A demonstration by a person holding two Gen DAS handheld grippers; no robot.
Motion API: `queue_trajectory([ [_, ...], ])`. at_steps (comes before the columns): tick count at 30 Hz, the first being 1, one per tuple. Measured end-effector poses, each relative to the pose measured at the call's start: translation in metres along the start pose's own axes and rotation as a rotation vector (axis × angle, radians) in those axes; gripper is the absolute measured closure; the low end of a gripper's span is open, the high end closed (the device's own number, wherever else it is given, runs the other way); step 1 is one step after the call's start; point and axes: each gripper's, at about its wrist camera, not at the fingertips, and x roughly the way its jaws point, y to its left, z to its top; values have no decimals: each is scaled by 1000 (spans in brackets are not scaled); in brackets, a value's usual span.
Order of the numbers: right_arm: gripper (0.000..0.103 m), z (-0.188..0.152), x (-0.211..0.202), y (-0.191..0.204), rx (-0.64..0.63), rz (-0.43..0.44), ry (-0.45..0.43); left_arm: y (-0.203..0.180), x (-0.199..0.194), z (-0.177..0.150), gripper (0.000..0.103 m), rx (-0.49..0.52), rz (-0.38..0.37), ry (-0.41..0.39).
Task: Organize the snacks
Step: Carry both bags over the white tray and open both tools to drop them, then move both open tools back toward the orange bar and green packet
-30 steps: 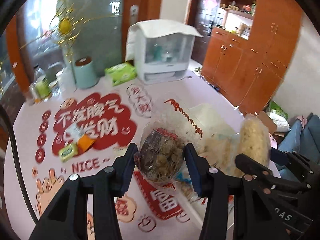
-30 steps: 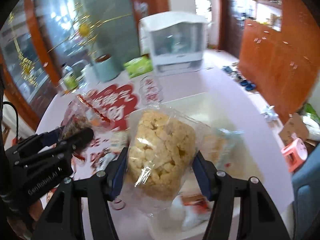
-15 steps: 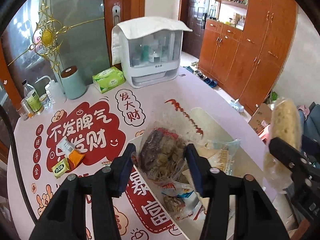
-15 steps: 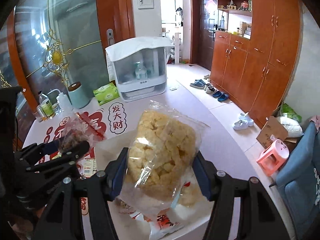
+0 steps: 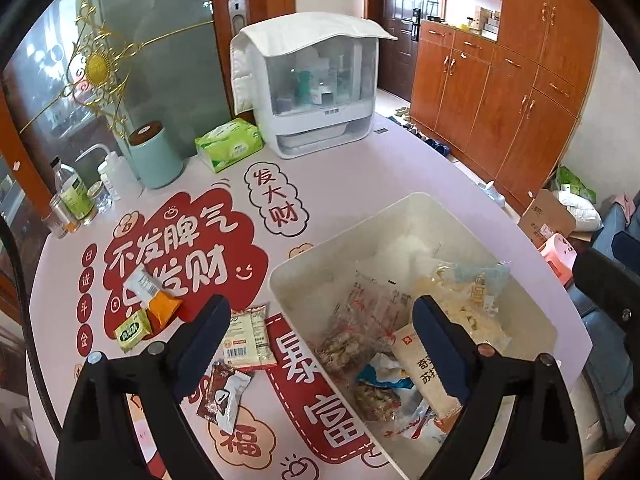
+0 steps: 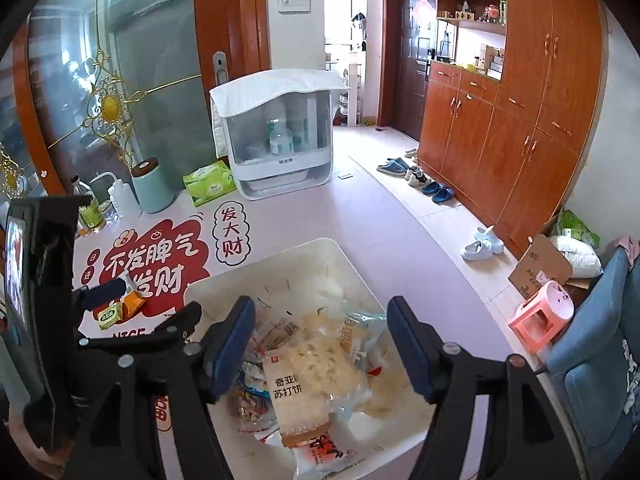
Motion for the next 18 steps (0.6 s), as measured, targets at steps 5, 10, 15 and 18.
queue_trajectory([
  [5, 30, 0, 2, 7, -15, 9, -1, 10, -1, -4, 11, -19, 15, 1],
  [10, 30, -1, 7, 12, -30, 19, 14, 15, -3, -11, 11, -31, 26, 5],
  [15, 30, -2, 13, 20, -45, 31, 33, 20, -2, -21, 11, -29, 43, 17],
  [18, 30, -5, 18, 26, -56, 43, 51, 25, 1, -34, 11, -37, 48, 39],
])
